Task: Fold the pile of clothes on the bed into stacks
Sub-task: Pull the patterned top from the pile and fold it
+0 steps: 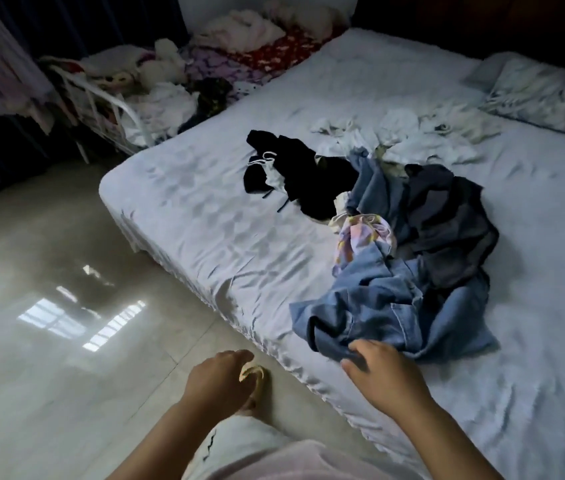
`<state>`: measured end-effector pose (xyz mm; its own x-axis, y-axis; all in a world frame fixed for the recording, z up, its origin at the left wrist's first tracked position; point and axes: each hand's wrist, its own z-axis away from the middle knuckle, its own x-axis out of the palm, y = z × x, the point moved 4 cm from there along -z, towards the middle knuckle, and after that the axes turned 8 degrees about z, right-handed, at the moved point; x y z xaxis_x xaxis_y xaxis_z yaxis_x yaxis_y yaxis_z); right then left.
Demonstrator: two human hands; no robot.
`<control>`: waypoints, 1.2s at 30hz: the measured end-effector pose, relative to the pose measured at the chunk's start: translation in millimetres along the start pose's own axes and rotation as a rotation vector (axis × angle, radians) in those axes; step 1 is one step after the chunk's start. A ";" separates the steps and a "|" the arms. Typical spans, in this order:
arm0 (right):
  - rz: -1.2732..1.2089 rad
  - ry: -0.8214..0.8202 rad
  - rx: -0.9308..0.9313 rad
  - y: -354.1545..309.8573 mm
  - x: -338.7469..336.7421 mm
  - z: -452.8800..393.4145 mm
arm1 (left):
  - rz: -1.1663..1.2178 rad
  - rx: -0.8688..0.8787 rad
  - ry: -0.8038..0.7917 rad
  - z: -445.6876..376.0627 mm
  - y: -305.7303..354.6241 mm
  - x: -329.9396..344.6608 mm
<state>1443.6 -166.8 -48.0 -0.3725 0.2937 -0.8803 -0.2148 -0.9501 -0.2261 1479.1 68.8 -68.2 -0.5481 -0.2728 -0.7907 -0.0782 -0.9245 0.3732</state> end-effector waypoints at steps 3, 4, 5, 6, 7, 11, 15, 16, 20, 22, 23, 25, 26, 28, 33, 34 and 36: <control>-0.082 0.031 0.122 -7.5 -14.0 -37.7 | -0.071 0.114 -0.044 -63.1 2.9 -41.1; -0.103 0.046 0.155 -12.3 -20.7 -49.5 | -0.090 0.153 -0.058 -83.4 4.6 -54.8; -0.114 0.061 0.177 -17.3 -27.3 -58.5 | -0.111 0.187 -0.074 -99.2 7.2 -66.4; -0.120 0.080 0.201 -22.0 -34.5 -70.6 | -0.137 0.226 -0.087 -117.5 10.5 -78.9; -0.114 0.096 0.221 -25.9 -41.1 -82.4 | -0.167 0.264 -0.102 -134.4 14.1 -89.9; -0.120 0.157 0.274 -32.5 -57.5 -122.2 | -0.220 0.347 -0.149 -194.3 26.5 -118.1; -0.145 0.202 0.304 -27.9 -71.2 -154.7 | -0.196 0.351 -0.199 -234.5 45.3 -127.3; -0.146 0.206 0.308 -25.1 -74.2 -165.1 | -0.185 0.350 -0.205 -243.9 50.9 -128.0; -0.167 0.197 0.303 -7.3 -80.5 -208.8 | -0.185 0.322 -0.230 -277.7 68.9 -125.2; -0.213 0.210 0.285 4.7 -81.2 -229.6 | -0.191 0.317 -0.237 -294.5 78.6 -122.5; -0.234 0.210 0.288 10.7 -80.4 -237.6 | -0.196 0.318 -0.248 -302.7 82.4 -119.8; -0.264 0.210 0.311 22.4 -78.0 -251.3 | -0.206 0.329 -0.271 -317.4 90.2 -115.5; -0.277 0.218 0.331 29.9 -75.2 -257.7 | -0.212 0.340 -0.284 -326.5 95.2 -112.4; -0.306 0.223 0.380 43.2 -67.9 -267.7 | -0.226 0.363 -0.300 -346.9 105.5 -105.0; -0.325 0.252 0.517 74.1 -35.5 -290.7 | -0.277 0.449 -0.318 -405.9 129.9 -72.8; -0.344 0.271 0.552 80.2 -25.5 -294.1 | -0.287 0.467 -0.335 -418.7 133.3 -63.4; -0.391 0.301 0.594 89.4 -3.8 -299.0 | -0.300 0.482 -0.365 -439.9 139.7 -47.6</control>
<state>1695.7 -284.3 -189.6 0.0732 0.4747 -0.8771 -0.7605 -0.5424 -0.3571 1860.6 -164.6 -191.9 -0.6838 0.1632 -0.7112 -0.5879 -0.7005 0.4045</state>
